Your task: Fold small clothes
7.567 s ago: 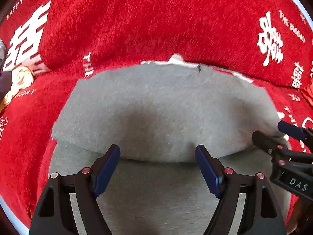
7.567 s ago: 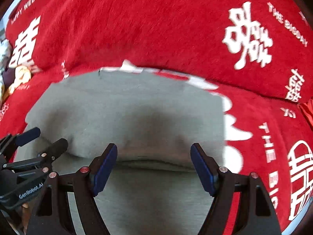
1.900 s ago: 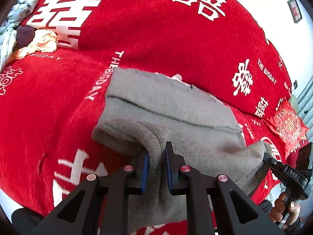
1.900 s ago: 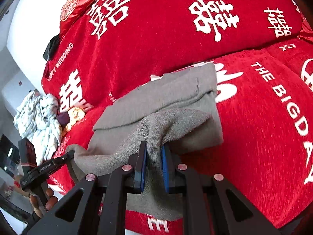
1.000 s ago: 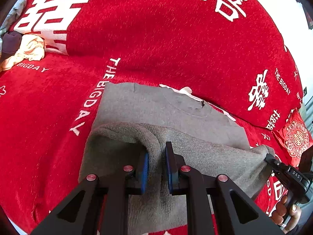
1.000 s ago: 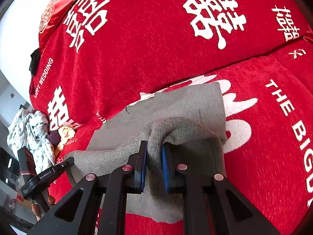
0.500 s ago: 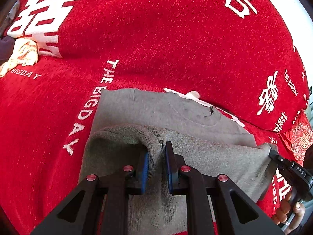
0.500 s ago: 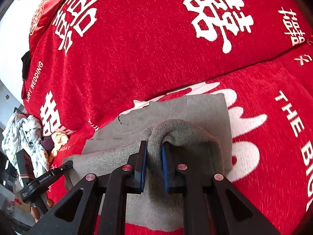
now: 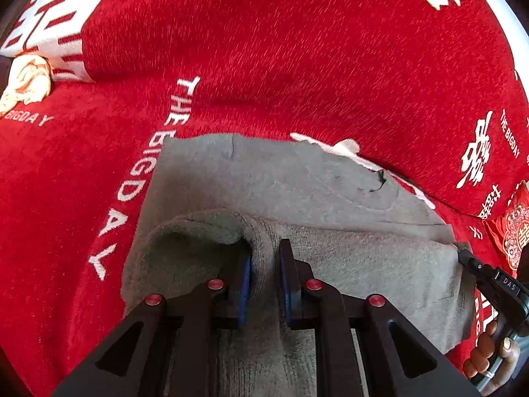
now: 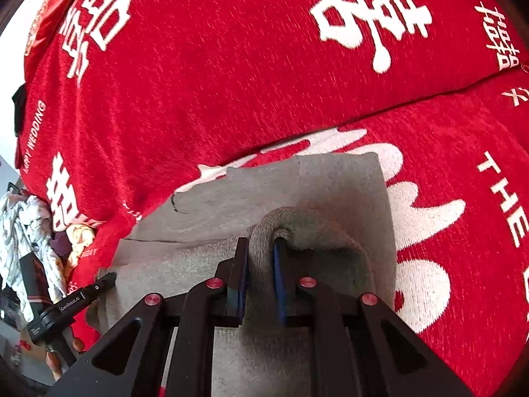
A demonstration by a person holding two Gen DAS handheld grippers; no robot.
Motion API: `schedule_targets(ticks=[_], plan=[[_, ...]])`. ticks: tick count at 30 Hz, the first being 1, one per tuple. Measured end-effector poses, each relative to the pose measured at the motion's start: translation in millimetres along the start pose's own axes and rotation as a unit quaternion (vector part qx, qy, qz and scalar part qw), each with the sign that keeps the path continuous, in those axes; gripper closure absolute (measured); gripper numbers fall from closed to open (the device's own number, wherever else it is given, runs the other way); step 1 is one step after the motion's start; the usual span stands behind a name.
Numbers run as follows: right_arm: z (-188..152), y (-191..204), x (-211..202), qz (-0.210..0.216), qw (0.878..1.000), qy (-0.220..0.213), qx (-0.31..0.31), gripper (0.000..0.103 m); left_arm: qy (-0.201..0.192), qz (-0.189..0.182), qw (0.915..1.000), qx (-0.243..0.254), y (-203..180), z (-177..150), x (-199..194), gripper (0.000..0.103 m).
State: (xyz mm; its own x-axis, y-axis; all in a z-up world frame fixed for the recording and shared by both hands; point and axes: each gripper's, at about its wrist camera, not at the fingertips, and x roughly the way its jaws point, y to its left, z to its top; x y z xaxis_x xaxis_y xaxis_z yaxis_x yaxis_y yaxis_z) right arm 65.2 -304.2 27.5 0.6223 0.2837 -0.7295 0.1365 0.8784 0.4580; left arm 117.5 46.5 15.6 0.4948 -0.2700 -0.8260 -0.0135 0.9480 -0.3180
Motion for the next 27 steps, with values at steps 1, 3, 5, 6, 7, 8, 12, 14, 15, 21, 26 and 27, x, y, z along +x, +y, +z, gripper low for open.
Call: schedule_targets(ticks=[1,3,5,6,7,8,12,14,15,21,26,27], plan=[[-0.2,-0.5,2.8,-0.002,1.000,0.003,0.000,0.088,-0.001,0.000,1.0000,-0.003,1.0,0.1,1.9,0.086],[-0.7,-2.1,9.9,-0.008,1.000,0.013,-0.002,0.086,0.001,0.002,1.0000,-0.006,1.7,0.4,3.9,0.080],[-0.7,-3.6,13.7,-0.010,1.000,0.023,0.001,0.083,0.006,-0.001,0.9999,-0.012,2.7,0.9,3.8,0.080],[-0.3,-4.8,14.5,-0.008,1.000,0.029,0.006,0.081,0.009,-0.004,0.9998,-0.017,4.1,1.0,2.5,0.080],[-0.5,-5.6,13.9,-0.006,0.999,0.034,0.007,0.080,0.013,-0.009,0.9996,-0.022,5.9,1.1,1.4,0.079],[-0.3,-5.4,11.7,-0.004,0.999,0.036,0.005,0.078,0.019,-0.016,0.9992,-0.030,8.6,0.6,-0.6,0.076],[-6.8,-5.5,-7.6,-0.014,0.999,0.031,-0.008,0.036,0.006,-0.033,0.9977,-0.059,20.9,-9.9,-21.9,0.018],[-13.4,-8.4,-21.8,-0.013,1.000,0.013,-0.006,0.035,-0.015,-0.031,0.9972,-0.067,25.4,-16.5,-36.4,0.018],[-16.4,-9.7,-27.0,-0.009,1.000,0.010,-0.006,0.035,-0.013,-0.035,0.9969,-0.069,28.2,-19.3,-41.1,0.018],[-40.0,-5.4,-46.9,0.003,1.000,0.015,-0.025,0.035,-0.004,-0.048,0.9980,-0.041,25.5,-52.3,-60.8,0.018],[-53.6,3.9,-39.9,-0.010,0.998,0.026,-0.052,0.040,0.007,-0.025,0.9997,-0.004,11.4,-74.3,-54.0,0.032],[-54.9,4.1,-36.5,-0.012,0.998,0.031,-0.053,0.042,0.015,-0.023,0.9996,-0.003,10.4,-75.4,-48.9,0.035]])
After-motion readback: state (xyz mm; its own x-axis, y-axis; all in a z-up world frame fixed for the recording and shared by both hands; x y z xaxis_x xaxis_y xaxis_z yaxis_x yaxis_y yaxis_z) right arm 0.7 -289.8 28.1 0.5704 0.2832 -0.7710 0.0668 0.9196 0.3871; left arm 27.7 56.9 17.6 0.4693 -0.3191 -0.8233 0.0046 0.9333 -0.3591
